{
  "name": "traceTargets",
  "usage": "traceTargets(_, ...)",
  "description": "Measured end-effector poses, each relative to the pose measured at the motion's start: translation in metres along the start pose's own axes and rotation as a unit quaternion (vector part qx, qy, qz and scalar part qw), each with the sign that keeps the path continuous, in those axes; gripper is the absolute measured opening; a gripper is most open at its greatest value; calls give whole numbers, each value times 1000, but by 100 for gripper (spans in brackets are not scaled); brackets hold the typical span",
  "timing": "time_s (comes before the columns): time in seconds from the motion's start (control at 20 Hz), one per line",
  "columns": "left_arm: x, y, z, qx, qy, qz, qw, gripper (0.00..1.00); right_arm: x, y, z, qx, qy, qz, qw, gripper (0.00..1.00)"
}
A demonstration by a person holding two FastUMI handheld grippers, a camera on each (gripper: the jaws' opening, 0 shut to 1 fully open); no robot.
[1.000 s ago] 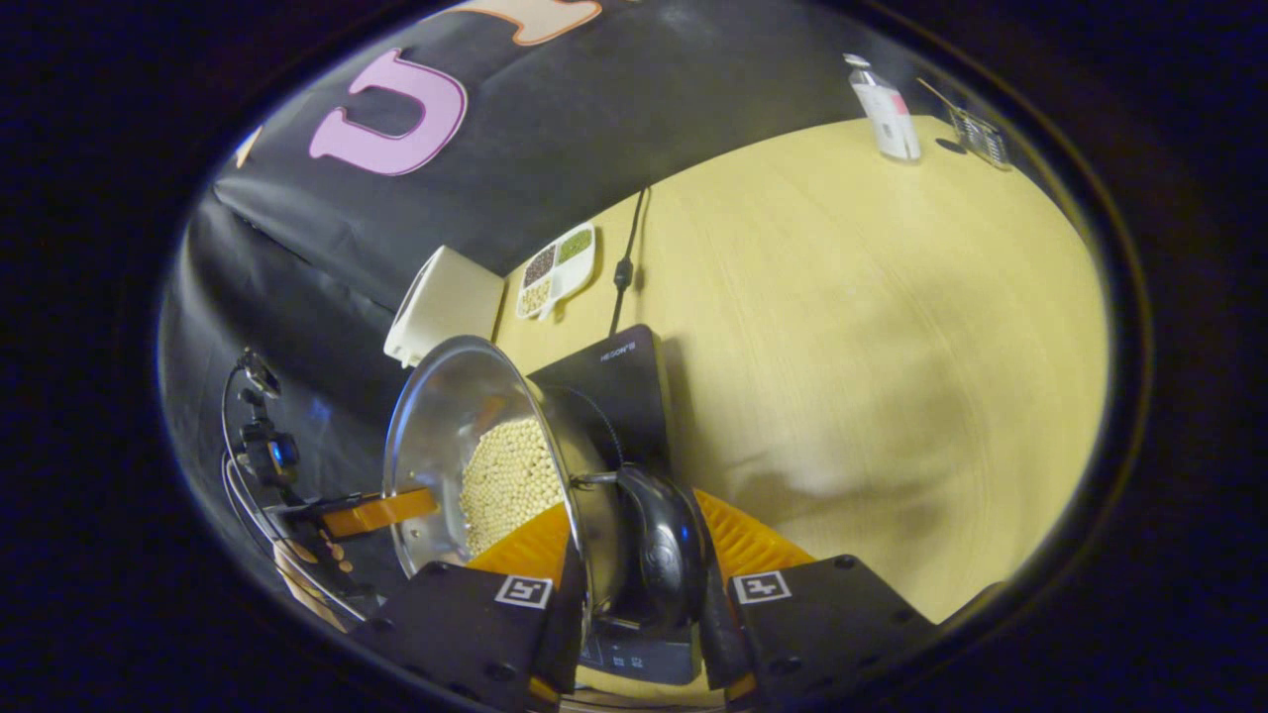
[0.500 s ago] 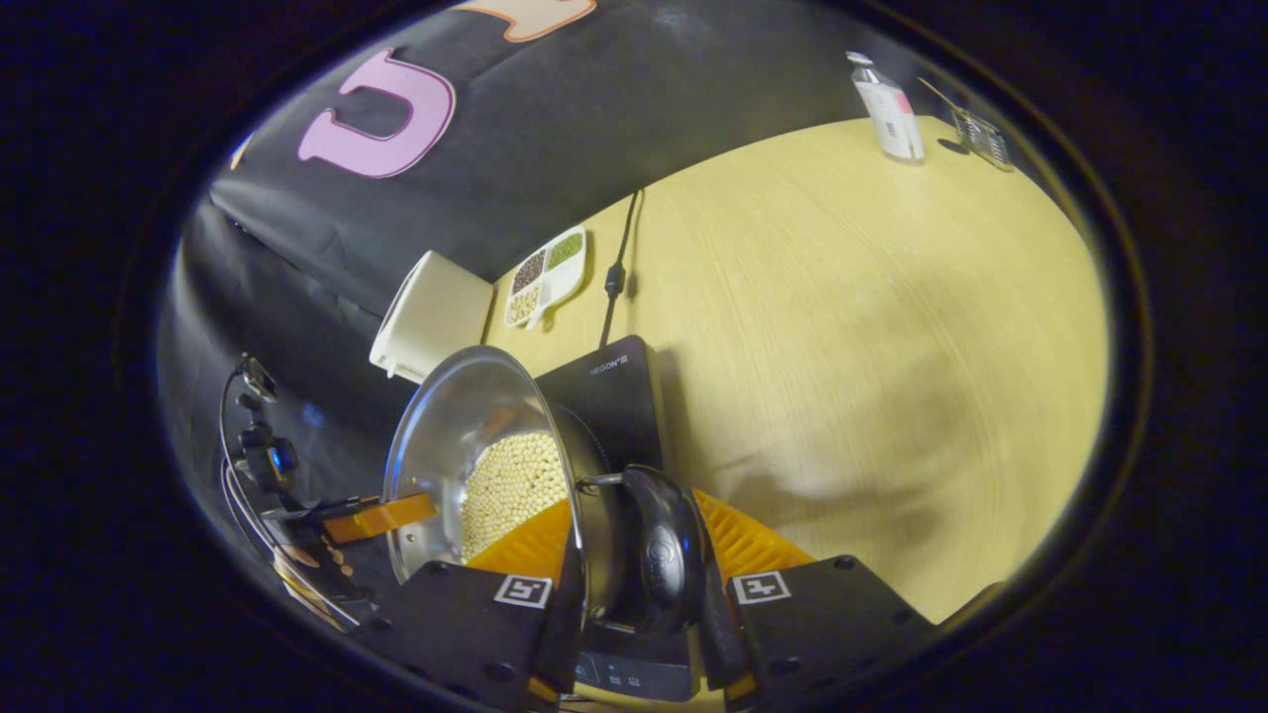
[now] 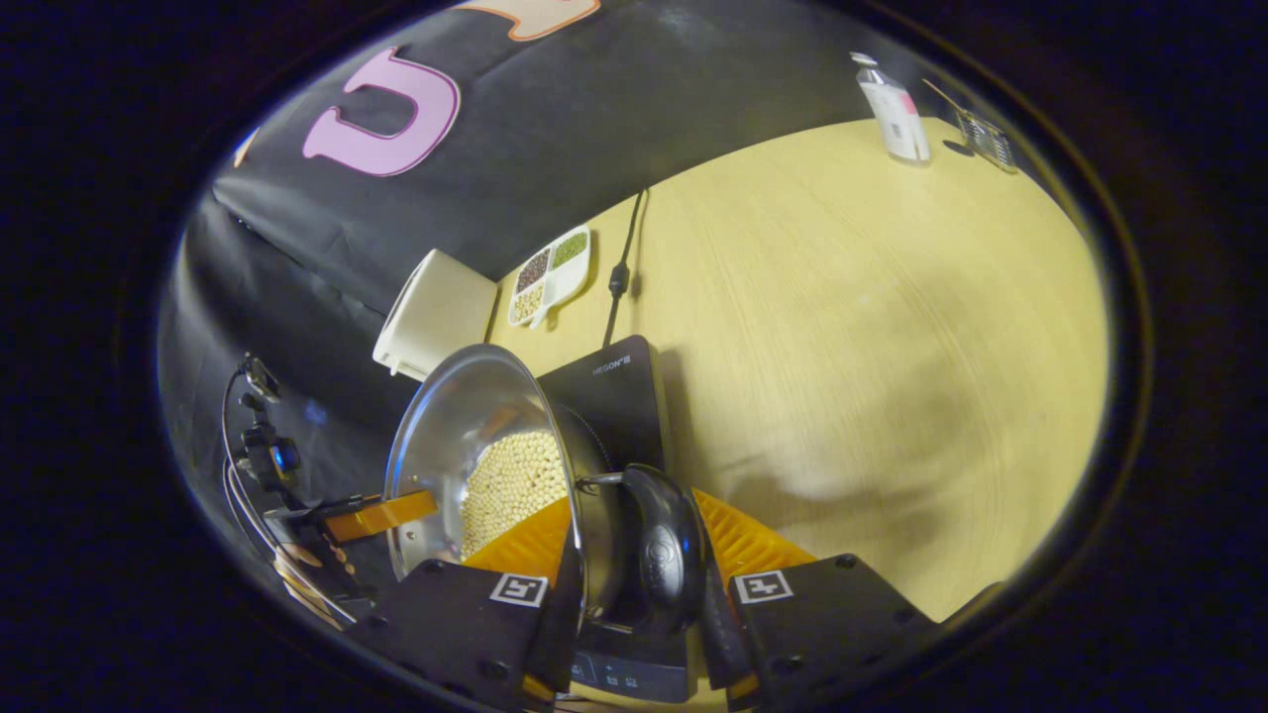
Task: First push the handle of the pot to place it horizontally, then grasp the pot with both hands and set it on the induction cooktop.
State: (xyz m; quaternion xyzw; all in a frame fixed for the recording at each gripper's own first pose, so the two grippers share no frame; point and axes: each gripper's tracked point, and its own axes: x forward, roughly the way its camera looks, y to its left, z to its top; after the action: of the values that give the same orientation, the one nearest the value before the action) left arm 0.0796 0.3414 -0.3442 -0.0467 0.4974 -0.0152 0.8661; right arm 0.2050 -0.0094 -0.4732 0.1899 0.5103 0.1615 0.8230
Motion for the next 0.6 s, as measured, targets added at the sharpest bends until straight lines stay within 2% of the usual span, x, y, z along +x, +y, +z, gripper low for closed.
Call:
traceTargets(0.1,1,4,-1,-10,-6,11,1000,65,1,-3,-2,0,3,-8,1000,48)
traceTargets(0.15,1,8,1,-10,-14,21,1000,69,-1,-8,-5,-2,10,-18,1000,57)
traceTargets(0.2,-1,12,2,-5,-29,30,999,73,-2,-13,-5,-4,-1,-30,1000,57)
traceTargets(0.3,-12,17,5,-6,-61,49,997,100,-14,-19,4,-8,-20,-40,999,100)
traceTargets(0.35,-17,15,10,-15,-85,49,995,100,-20,-17,9,-6,-34,-39,999,100)
traceTargets(0.4,-26,13,12,-26,-103,50,993,100,-32,-13,14,-7,-52,-36,998,94)
traceTargets(0.55,-52,17,13,-42,-142,74,986,98,-71,-16,35,-17,-109,-40,993,92)
traceTargets(0.6,-61,16,16,-43,-154,84,984,98,-87,-20,40,-23,-125,-47,991,100)
